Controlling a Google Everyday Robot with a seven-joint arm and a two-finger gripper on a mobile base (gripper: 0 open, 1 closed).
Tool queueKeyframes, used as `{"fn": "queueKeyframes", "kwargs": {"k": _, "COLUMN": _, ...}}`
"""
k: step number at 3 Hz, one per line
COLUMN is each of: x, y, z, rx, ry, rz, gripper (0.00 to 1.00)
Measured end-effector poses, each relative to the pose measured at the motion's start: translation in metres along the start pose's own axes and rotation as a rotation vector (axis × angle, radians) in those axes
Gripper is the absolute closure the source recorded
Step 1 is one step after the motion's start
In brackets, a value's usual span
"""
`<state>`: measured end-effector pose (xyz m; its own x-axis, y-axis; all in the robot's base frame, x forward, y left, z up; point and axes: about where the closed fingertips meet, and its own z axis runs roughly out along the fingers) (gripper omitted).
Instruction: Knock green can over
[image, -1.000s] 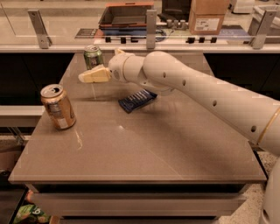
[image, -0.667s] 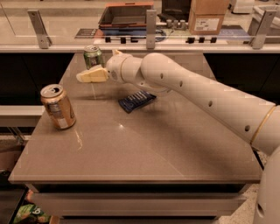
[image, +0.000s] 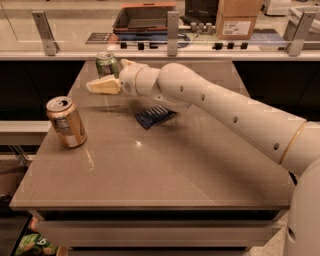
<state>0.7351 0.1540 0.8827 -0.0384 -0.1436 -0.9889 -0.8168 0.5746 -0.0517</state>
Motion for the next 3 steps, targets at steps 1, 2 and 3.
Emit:
{"fn": "queueKeyframes", "kwargs": {"k": 1, "x": 0.0004, "y": 0.0012, "z": 0.0027, "rx": -0.003, "ry": 0.0, "rz": -0.004, "gripper": 0.39}}
{"fn": "queueKeyframes", "kwargs": {"k": 2, "x": -0.0007, "y": 0.0021, "z": 0.0044, "rx": -0.003, "ry": -0.002, "rz": -0.013, "gripper": 0.62}}
{"fn": "queueKeyframes", "kwargs": {"k": 3, "x": -0.0004, "y": 0.0041, "z": 0.0057, "rx": -0.011, "ry": 0.0, "rz": -0.021, "gripper": 0.86}}
